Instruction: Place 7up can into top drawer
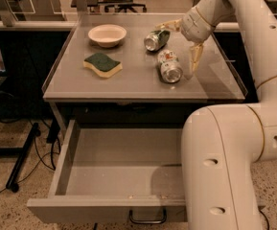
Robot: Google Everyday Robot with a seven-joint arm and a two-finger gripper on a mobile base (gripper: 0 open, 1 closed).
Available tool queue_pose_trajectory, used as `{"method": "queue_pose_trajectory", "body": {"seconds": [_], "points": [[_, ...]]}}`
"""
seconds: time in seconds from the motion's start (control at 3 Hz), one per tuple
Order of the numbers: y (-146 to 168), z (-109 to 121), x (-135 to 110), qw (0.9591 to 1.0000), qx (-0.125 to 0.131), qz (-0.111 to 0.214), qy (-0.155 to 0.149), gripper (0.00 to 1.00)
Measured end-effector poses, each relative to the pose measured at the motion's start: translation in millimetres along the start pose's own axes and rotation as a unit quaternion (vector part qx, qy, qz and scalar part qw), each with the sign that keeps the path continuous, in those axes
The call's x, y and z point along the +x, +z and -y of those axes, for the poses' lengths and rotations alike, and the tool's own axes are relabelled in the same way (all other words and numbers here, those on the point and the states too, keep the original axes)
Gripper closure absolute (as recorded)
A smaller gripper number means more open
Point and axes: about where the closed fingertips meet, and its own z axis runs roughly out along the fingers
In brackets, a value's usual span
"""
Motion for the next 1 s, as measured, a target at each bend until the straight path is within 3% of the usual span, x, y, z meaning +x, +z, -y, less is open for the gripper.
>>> {"method": "queue_pose_trajectory", "body": {"seconds": [1.0], "points": [[5.6,2.8,-4.0,0.9999,-0.016,-0.004,0.001,0.00]]}}
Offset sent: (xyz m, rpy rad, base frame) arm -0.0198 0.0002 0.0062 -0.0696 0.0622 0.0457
